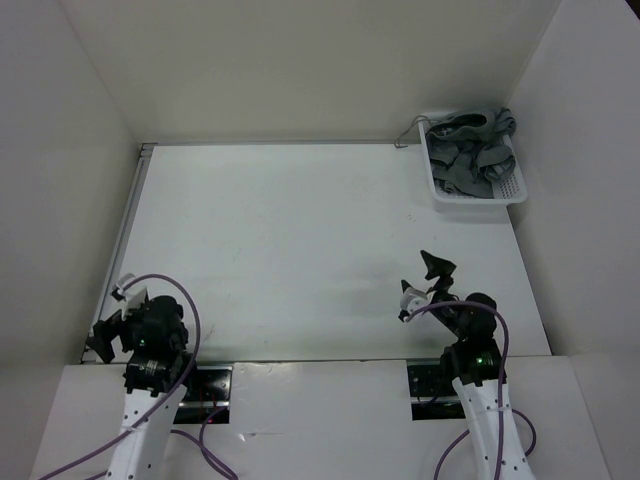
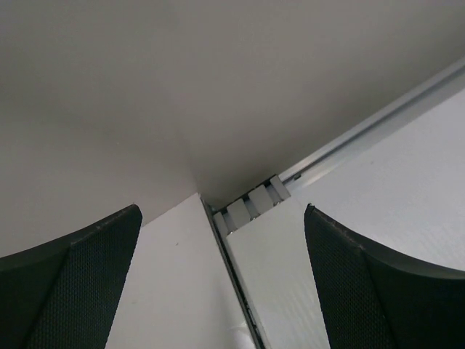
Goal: Fold and stack the shorts
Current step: Grab the shorts from the pile
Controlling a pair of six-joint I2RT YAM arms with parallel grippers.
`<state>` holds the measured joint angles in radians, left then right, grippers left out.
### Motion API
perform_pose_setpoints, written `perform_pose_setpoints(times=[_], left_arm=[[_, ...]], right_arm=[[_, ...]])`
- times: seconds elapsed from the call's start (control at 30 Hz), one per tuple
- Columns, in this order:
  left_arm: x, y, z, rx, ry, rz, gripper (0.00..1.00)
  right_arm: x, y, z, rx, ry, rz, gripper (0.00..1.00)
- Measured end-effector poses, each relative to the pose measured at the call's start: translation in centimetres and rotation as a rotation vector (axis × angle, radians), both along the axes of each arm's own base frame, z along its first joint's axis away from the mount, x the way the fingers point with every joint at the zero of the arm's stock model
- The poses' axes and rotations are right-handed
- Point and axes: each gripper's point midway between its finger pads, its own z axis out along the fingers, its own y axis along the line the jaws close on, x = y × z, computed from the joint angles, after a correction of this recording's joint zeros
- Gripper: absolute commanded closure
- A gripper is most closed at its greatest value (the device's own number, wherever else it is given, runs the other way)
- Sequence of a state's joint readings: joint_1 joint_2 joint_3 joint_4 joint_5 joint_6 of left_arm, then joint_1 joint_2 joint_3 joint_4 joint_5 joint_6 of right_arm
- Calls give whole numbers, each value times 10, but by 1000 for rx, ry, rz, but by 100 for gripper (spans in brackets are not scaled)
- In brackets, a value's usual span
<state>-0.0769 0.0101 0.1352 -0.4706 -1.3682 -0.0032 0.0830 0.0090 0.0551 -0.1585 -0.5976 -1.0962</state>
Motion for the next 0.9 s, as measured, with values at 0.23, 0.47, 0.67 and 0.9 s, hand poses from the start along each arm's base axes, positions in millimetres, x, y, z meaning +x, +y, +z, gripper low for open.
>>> perform_pose_setpoints(times=[0.23,0.47,0.67,0.9], left_arm=[[33,-11,45,-64,-254,-154,0],[112,-74,79,-159,-429,-702,0],[133,-118,85,-198,-425,-978,0],[162,-124,71,-274,-262,-976,0]], right_arm=[[7,-18,44,209,-17,-151,1],[-1,-33,117,379,-65,-241,1],[60,-53,175,531,180,-460,1],[211,-66,198,726,356,-825,1]])
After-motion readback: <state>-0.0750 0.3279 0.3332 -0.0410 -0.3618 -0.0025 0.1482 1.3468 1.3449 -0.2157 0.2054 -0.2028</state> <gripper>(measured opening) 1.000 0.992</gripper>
